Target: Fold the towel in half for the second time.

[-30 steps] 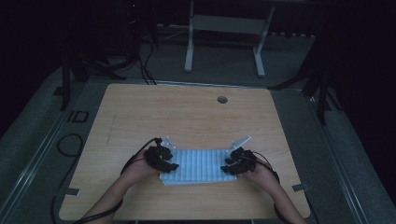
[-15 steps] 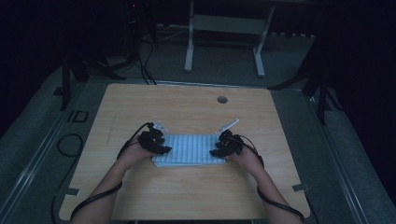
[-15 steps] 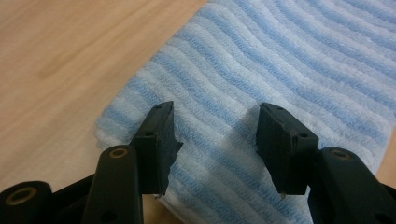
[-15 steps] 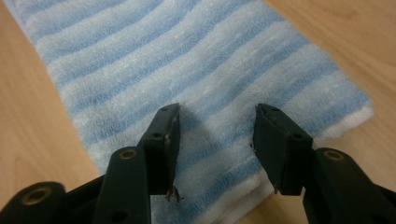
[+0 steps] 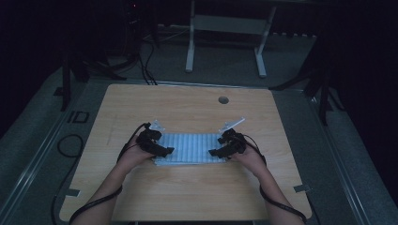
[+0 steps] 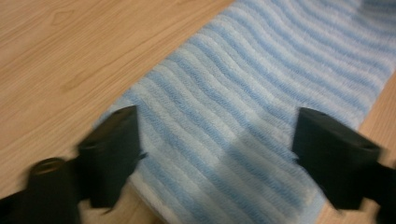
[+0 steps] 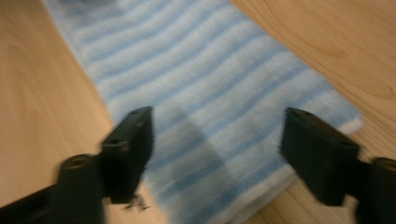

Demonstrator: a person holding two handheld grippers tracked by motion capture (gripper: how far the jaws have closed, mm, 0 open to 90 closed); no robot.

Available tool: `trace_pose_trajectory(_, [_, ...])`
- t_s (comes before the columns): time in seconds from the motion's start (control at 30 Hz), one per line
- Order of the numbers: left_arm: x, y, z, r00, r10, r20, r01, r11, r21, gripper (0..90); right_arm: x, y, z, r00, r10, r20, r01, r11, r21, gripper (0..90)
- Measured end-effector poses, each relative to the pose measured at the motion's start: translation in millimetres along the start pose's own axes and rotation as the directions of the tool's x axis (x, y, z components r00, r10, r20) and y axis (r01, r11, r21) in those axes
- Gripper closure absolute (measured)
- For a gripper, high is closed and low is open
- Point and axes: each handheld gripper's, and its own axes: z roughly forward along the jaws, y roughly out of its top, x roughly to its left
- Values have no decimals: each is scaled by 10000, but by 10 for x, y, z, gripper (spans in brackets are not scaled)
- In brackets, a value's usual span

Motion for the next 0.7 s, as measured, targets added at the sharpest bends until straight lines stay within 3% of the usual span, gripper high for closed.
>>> trace_pose_trajectory(0.1, [-39,-29,-15,9999,-79,139,81,9999,-101,57,30,-21,-40,10000,-51,82,55,9988,-495,154])
trace_pose_trajectory(0.17, [-74,-48,-20,9999,119,67,-119,9999,-54,25,30,-37,-43,9996,-143,231,158,9978,-651,139])
trace_pose_trajectory(0.37, [-85,-88,-91,10000,30,33,-29,9993,-375,25,23,-88,-48,9983,-75,574,113,9977,-670,136])
trace_pose_trajectory(0.43, [-76,-140,-145,9998,-181,-38,178,9975,-677,25,10,-144,-97,9981,58,621,4,9952,-980,140])
trace_pose_trajectory(0.53, [-85,-212,-176,9997,-209,-86,203,9979,-621,25,-22,-209,-130,9995,74,311,-46,9960,-898,142])
trace_pose_trajectory(0.7, [-76,-353,-197,9991,-411,-52,408,9980,-482,24,-68,-356,-192,9990,224,381,-190,9960,-873,143])
